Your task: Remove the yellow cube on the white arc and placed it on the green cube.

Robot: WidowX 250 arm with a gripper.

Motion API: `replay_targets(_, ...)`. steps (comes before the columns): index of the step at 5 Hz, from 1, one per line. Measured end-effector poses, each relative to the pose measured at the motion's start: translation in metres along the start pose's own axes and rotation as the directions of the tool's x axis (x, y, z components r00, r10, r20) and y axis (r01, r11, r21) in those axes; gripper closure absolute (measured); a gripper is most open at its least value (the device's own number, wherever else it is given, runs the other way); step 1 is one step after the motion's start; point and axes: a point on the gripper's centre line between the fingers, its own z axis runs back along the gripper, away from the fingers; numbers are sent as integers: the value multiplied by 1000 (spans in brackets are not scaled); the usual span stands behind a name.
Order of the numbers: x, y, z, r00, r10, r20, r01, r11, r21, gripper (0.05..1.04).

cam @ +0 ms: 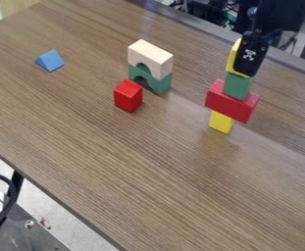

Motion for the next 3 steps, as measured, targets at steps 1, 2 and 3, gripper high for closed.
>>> replay_targets(1,-1,-2,-2,1000,0,-2,0,1000,-6,435)
replay_targets(2,-1,-2,-4,1000,8,-3,-8,1000,-4,147)
replay_targets(3,-2,0,-5,1000,19,-12,-19,1000,8,81)
